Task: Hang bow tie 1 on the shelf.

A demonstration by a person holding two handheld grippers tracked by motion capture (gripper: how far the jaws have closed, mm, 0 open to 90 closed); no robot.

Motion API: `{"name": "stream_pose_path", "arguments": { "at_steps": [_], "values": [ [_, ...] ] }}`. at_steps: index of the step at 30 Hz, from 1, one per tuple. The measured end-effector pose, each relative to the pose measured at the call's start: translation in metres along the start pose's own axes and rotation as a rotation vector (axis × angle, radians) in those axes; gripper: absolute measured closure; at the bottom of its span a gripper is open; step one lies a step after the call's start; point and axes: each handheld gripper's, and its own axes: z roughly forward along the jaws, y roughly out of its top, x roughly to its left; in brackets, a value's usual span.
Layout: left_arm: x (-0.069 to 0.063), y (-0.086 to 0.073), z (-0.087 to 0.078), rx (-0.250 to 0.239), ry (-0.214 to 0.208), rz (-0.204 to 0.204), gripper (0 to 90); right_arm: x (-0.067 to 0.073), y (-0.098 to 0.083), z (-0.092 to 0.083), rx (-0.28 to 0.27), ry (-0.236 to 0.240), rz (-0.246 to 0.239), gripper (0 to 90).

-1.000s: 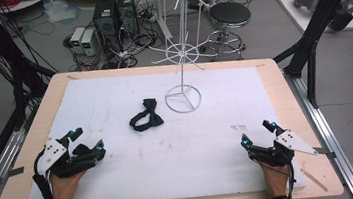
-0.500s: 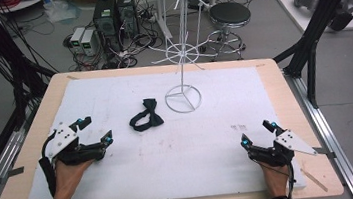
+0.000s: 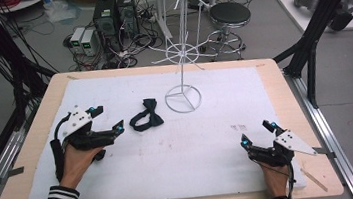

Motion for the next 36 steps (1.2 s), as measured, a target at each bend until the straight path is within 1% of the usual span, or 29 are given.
{"name": "stream_pose_path", "arguments": {
  "at_steps": [3, 7, 10, 12, 14, 16, 17, 18, 24, 29, 31, 32, 34, 36],
  "values": [
    [-0.001, 0.005, 0.009, 0.022, -0.012, -0.014, 14.1, 0.0, 0.0, 0.0, -0.003, -0.001, 0.0, 7.4],
    [-0.004, 0.011, 0.019, 0.046, -0.017, 0.001, 14.1, 0.0, 0.0, 0.0, -0.005, -0.002, 0.006, 7.4],
    [-0.006, 0.015, 0.028, 0.073, -0.032, -0.002, 14.1, 0.0, 0.0, -0.001, -0.006, -0.008, 0.005, 7.4],
    [-0.007, 0.017, 0.034, 0.081, -0.035, -0.008, 14.1, 0.0, 0.0, -0.001, -0.007, -0.009, 0.006, 7.4],
    [-0.008, 0.019, 0.039, 0.099, -0.036, -0.005, 14.1, 0.0, 0.0, -0.001, -0.007, -0.009, 0.007, 7.4],
    [-0.009, 0.021, 0.045, 0.122, -0.02, 0.024, 14.1, 0.0, 0.0, -0.001, -0.007, -0.01, 0.005, 7.4],
    [-0.009, 0.022, 0.047, 0.129, -0.021, 0.031, 14.1, 0.0, 0.0, -0.001, -0.005, -0.009, 0.007, 7.4],
    [-0.01, 0.023, 0.051, 0.13, -0.024, 0.021, 14.2, 0.0, 0.0, -0.001, -0.005, -0.009, 0.006, 7.4],
    [-0.013, 0.026, 0.067, 0.183, -0.033, 0.031, 14.3, -0.001, 0.0, -0.001, -0.006, -0.01, 0.01, 7.4],
    [-0.015, 0.029, 0.08, 0.219, -0.05, 0.012, 14.3, 0.0, 0.0, -0.001, -0.007, -0.011, 0.005, 7.4],
    [-0.015, 0.029, 0.084, 0.221, -0.057, 0.009, 14.4, 0.0, 0.0, -0.001, -0.008, -0.011, 0.005, 7.4],
    [-0.015, 0.029, 0.087, 0.226, -0.061, -0.004, 14.9, 0.0, 0.0, -0.001, -0.009, -0.011, 0.004, 7.4],
    [-0.014, 0.027, 0.091, 0.249, -0.059, -0.003, 15.0, 0.0, 0.0, -0.001, -0.01, -0.01, 0.007, 7.4],
    [-0.012, 0.025, 0.095, 0.262, -0.054, -0.015, 15.0, 0.0, 0.0, -0.001, -0.009, -0.01, 0.008, 7.4]
  ]
}}
